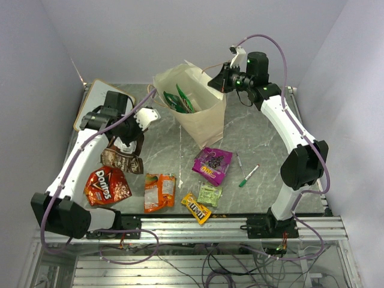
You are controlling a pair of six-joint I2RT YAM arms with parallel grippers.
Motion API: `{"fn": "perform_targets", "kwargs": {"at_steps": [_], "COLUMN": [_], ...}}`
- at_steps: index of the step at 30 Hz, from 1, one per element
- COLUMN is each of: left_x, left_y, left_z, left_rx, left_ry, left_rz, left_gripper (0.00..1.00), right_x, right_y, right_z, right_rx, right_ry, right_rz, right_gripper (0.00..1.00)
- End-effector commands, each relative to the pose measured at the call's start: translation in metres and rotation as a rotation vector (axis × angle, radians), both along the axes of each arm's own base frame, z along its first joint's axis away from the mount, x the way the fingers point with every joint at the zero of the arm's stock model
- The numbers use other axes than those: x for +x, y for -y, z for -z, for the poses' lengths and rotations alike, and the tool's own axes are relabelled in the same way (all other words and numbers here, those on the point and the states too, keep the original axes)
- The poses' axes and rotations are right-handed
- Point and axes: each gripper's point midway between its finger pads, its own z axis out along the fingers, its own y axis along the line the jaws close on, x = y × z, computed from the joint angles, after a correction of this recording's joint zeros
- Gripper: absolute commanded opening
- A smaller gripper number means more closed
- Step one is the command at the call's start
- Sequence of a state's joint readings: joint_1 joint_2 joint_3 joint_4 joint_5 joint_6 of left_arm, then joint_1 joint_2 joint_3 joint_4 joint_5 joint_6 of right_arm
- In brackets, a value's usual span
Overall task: Place the snacks into the paper bag
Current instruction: Pick up the snack from the center of the board, then place the snack in the paper bag.
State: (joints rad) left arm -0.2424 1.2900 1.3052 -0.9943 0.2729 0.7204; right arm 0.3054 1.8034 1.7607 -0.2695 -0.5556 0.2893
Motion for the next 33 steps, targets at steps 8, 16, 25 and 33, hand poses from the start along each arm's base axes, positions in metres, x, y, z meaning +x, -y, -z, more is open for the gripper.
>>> {"fn": "perform_targets", "kwargs": {"at_steps": [8, 16, 25, 33], "left_x": [-0.009, -0.002, -0.02, -0.055], "left_y": [0.009, 0.024, 0.038, 0.043], "left_z": [-0.108, -0.185, -0.275, -0.353], "left_rx": [-0.205, -0.393, -0.559, -0.748], "left_ry": [0.233, 0.366, 0.474, 0.577], "left_rz": [-0.121, -0.162, -0.115, -0.06], "left_gripper": [0.07, 0.07, 0.07, 0.07], "right_x": [-0.01, -0.008, -0.009, -0.004], "right_y": [-0.009, -0.008, -0.014, -0.021], "right_z": [-0.025, -0.019, -0.03, -0.032], "right_rx": [0.029, 0.018, 0.018, 0.013], "right_ry": [0.06, 0.054, 0.08, 0.086], "right_rz": [-0.063, -0.062, -0.071, -0.074], "right_gripper": [0.0, 0.0, 0.0, 0.0]}}
